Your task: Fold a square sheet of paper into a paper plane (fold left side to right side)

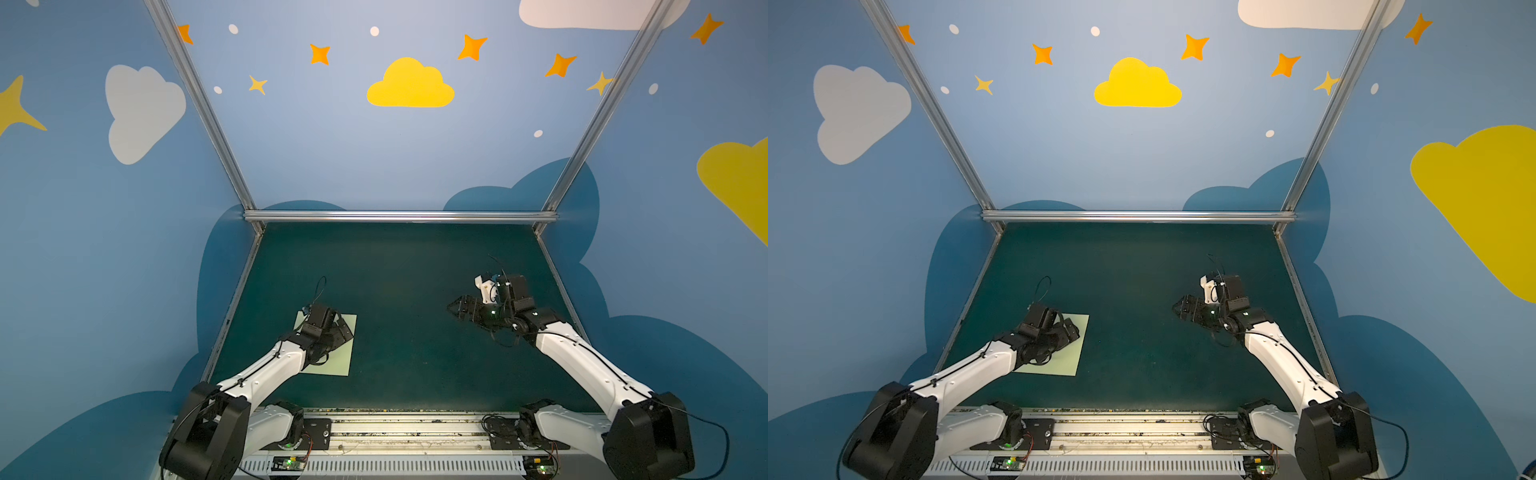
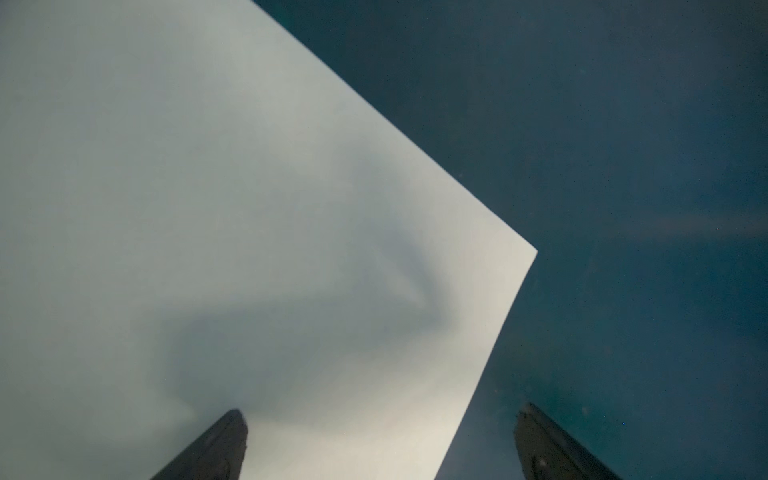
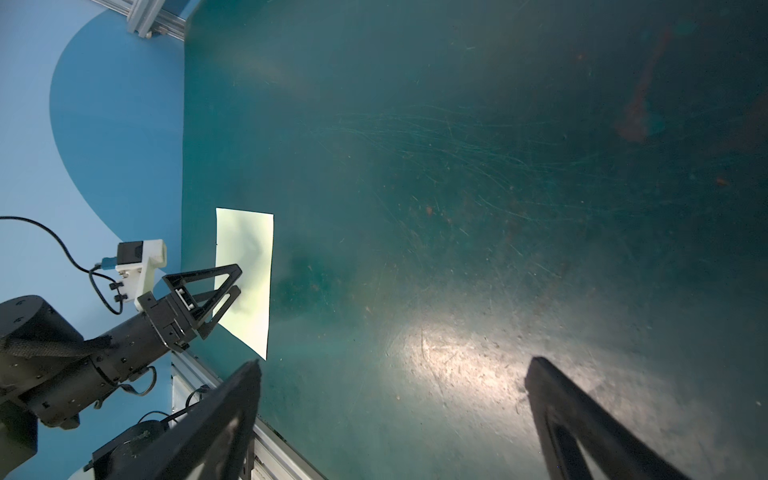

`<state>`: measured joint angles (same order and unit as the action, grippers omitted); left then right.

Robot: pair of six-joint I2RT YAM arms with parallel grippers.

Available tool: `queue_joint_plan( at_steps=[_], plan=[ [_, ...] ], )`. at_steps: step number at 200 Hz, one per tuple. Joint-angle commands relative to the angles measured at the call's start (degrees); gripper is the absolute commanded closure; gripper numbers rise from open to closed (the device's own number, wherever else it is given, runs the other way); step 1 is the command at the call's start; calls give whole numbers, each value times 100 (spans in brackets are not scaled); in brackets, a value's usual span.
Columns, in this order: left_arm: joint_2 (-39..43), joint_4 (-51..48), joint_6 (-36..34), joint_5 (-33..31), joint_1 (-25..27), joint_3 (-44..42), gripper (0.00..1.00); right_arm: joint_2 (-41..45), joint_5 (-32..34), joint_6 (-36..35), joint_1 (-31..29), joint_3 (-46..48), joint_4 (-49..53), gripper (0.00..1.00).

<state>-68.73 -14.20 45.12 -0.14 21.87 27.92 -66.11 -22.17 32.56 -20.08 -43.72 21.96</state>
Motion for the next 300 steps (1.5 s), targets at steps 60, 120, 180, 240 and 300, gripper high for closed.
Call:
queue_joint_plan(
  at_steps=[60,120,180,240,300],
  plan=[
    [-2065,842,589,208,1652,1234,0,86,134,-65,135,-76,246,2],
    [-2914,-669,191,-218,2162,3427,0,-241,-79,-244,208,-268,410,2],
    [-1003,-1137,86,-377,349,1817,0,-449,-320,-252,52,-220,187,2],
    [-237,-980,61,-214,-1138,649,0,-373,-391,-230,-23,-192,135,2],
    [-558,-144,102,664,-1050,40,0,-201,-389,-336,-23,-183,299,2]
  ],
)
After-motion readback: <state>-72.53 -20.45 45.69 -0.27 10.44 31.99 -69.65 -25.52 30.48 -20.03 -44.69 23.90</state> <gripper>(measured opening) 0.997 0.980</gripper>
